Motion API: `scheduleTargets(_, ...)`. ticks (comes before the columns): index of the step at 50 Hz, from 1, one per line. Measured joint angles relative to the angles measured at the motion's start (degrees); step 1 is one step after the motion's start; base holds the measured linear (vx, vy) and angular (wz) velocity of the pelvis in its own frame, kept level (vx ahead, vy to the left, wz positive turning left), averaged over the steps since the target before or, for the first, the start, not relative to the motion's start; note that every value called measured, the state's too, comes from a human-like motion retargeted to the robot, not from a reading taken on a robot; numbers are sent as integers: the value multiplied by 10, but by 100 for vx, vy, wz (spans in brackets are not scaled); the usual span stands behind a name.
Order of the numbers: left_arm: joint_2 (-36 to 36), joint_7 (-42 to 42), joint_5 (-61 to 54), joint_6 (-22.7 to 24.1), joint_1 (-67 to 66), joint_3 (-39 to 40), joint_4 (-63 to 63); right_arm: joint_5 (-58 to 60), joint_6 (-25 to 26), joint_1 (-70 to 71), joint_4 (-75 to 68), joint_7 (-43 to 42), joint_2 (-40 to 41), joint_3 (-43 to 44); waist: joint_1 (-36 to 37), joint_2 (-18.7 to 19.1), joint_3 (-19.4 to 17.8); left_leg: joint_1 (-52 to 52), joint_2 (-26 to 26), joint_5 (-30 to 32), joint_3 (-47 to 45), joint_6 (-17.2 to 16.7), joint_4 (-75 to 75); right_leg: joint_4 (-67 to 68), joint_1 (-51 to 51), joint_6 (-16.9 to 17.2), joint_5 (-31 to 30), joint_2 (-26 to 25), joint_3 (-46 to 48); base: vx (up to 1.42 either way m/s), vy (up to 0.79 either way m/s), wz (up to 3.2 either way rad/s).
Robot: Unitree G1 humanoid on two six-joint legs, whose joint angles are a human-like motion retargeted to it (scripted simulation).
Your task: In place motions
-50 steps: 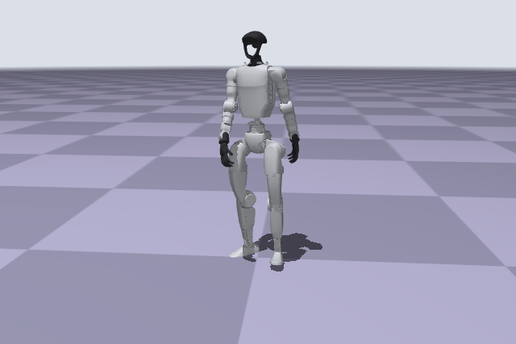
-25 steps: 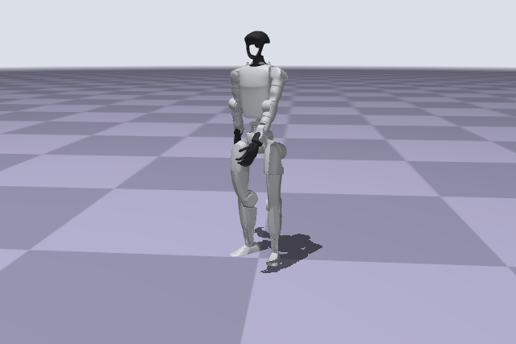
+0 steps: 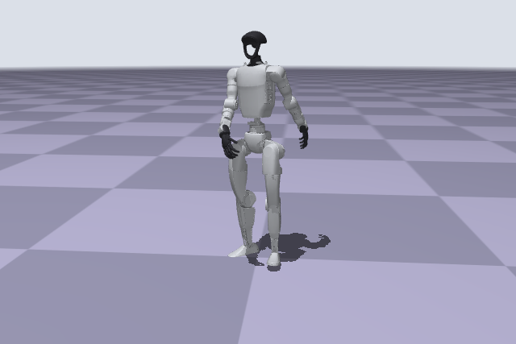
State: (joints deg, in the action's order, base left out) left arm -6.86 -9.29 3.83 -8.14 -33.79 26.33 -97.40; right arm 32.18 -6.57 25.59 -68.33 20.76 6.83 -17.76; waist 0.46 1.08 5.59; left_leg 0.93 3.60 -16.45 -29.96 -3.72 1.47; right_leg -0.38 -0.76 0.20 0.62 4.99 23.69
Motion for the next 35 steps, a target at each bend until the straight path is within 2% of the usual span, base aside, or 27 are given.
scheduleTargets(5,-2,29,-33,20,43,-29,0,42,-16,-30,-4,-18,-20,-13,-5,-7,1,4,-2,1,5,1,3,-2,-5,1,2,2,10,1,-1,15)
scheduleTargets(10,-5,137,-59,61,200,-145,0,96,18,-109,-82,-72,-55,23,-3,-15,0,12,-6,2,18,5,9,-7,-14,0,2,6,26,0,0,26)
scheduleTargets(13,3,118,-52,83,333,-193,0,119,75,-158,-177,-125,-82,78,4,-22,1,17,-7,3,21,7,12,-9,-15,1,1,7,29,0,0,0)
scheduleTargets(18,27,60,-58,101,506,-205,66,117,157,-244,-287,-184,-143,172,-4,-32,-4,29,-7,3,27,9,19,-12,-13,2,-1,11,30,-4,-2,0)
scheduleTargets(20,35,50,-63,108,554,-207,101,104,175,-290,-291,-204,-170,202,-12,-34,-6,33,-8,3,30,10,21,-12,-12,2,-1,14,31,0,0,0)
scheduleTargets(23,43,50,-63,119,610,-215,151,80,175,-342,-291,-248,-209,255,-22,-32,-11,39,-9,3,33,10,23,-12,-10,2,-1,16,32,-4,0,2)
scheduleTargets(30,43,140,-15,170,641,-242,237,5,173,-402,-291,-301,-251,335,-32,-26,-16,41,-12,2,35,8,22,-12,-7,2,-2,20,31,-1,0,0)
scheduleTargets(35,42,129,5,169,587,-251,198,-20,186,-379,-291,-300,-230,308,-19,-20,-10,39,-14,1,35,8,20,-12,-7,2,0,19,32,0,0,0)
